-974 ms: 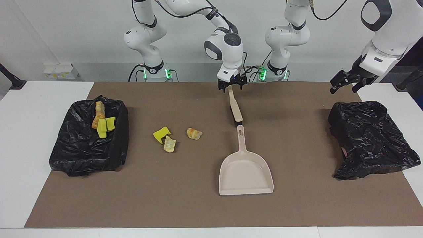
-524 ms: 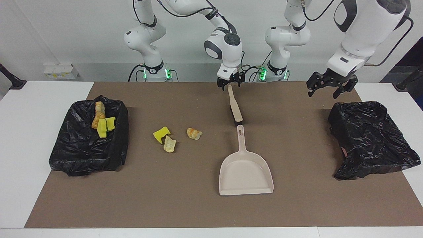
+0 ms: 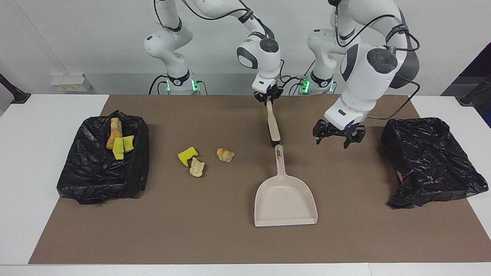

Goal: Sweep and dump trash in bin
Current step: 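Grasp the dustpan with the left gripper while the right gripper grasps the brush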

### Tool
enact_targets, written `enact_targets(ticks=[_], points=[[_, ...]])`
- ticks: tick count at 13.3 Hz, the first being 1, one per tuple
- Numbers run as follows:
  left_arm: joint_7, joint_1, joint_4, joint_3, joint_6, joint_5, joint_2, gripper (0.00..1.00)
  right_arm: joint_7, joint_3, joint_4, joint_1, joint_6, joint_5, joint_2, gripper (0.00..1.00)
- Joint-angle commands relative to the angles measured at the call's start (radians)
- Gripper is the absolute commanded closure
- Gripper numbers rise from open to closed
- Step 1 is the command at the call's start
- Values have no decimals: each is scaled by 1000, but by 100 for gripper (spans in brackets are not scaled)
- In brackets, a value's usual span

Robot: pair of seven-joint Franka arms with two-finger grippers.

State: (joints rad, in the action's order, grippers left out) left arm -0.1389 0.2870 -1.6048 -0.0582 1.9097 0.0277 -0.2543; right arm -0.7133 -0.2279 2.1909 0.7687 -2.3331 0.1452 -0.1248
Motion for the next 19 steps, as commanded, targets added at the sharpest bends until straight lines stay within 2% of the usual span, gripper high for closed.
enact_targets(ticks=[1, 3, 6, 8, 10, 11, 12, 13, 14, 16, 19], points=[[-108, 89, -7, 14, 119, 1, -75, 0, 15, -4, -20, -54, 12, -15, 16, 100], [-183, 130, -42, 14, 197, 1, -106, 0, 15, -4, -17, -87, 75, -15, 69, 100], [-261, 167, -136, 12, 299, 1, -115, 0, 47, -4, -2, -182, 269, -15, 193, 100], [-326, 210, -208, 14, 362, 1, -114, 0, 119, -4, 18, -308, 381, -15, 279, 100], [-329, 212, -210, 14, 350, -2, -112, 0, 207, -2, 21, -437, 445, -16, 327, 100], [-324, 212, -213, 15, 351, -3, -112, 24, 215, -2, 21, -506, 448, -56, 329, 100], [-324, 210, -213, 15, 350, -5, -111, 66, 225, -4, 21, -560, 445, -125, 323, 100], [-324, 209, -211, 15, 347, -5, -108, 95, 262, -5, 23, -603, 433, -175, 315, 100], [-324, 202, -204, 15, 332, -5, -100, 100, 317, -4, 24, -643, 434, -225, 312, 100], [-320, 196, -195, 26, 295, -9, -73, 100, 377, -5, 62, -716, 414, -321, 294, 100], [-320, 176, -190, 27, 269, -12, -40, 100, 377, -5, 95, -747, 327, -391, 208, 100]])
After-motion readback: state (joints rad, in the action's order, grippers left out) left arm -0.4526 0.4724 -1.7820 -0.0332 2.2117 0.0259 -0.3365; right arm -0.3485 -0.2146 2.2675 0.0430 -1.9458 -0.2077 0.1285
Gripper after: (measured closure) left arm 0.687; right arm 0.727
